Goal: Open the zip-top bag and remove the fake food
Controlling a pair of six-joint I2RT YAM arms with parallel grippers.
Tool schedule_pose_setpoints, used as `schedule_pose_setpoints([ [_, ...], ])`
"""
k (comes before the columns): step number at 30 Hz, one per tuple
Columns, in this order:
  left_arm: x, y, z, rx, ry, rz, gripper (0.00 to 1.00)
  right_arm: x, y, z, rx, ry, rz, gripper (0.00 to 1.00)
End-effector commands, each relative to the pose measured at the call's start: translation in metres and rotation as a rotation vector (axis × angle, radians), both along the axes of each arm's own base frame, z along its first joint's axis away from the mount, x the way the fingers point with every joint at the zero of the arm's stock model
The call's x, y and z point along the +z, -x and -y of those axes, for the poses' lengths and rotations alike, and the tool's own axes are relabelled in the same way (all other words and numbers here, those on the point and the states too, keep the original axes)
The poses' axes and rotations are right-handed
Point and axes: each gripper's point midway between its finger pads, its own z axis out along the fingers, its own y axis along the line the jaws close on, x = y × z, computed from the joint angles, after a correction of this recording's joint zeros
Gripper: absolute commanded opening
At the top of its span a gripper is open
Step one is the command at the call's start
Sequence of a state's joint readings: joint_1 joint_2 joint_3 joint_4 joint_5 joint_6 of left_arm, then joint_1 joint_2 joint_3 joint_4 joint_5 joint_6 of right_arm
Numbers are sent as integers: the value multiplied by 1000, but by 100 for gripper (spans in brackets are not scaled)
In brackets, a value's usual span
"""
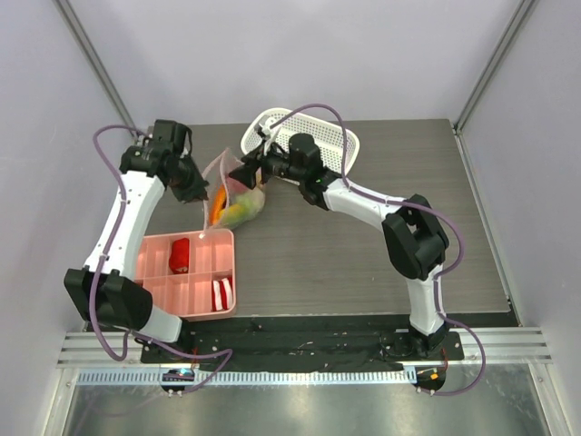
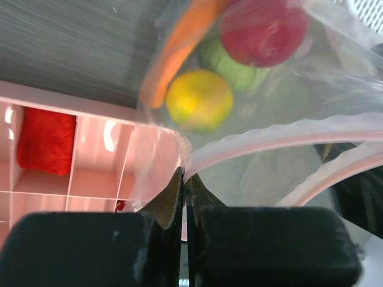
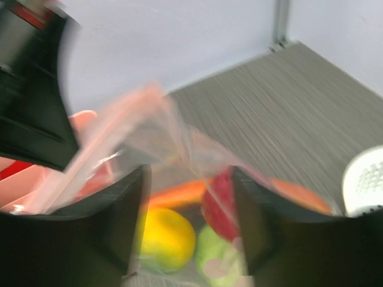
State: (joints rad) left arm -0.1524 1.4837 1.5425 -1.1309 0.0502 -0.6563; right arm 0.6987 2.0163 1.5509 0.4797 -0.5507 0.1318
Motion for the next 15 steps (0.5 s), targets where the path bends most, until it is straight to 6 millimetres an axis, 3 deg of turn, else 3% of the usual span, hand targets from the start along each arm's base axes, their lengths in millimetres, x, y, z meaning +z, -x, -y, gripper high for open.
schedule_pose_setpoints([
  [1,50,-7,-29,159,-103,124,0,30,-24,22,-246,1,-64,76],
  [5,67,-19,-24,194,-51,184,0,37,-29,37,-358,-17,-161,90],
  [6,66,-21,-21,196,-43,178,0,46,-31,38,-376,-39,-186,91],
  [8,64,-27,-14,190,-6,181,0,48,-27,37,-370,-23,-220,92],
  [10,66,-30,-11,200,16,180,0,62,-23,39,-365,-38,-208,92],
  [15,92,-38,-18,217,-9,253,0,92,-25,55,-422,-28,-148,91],
])
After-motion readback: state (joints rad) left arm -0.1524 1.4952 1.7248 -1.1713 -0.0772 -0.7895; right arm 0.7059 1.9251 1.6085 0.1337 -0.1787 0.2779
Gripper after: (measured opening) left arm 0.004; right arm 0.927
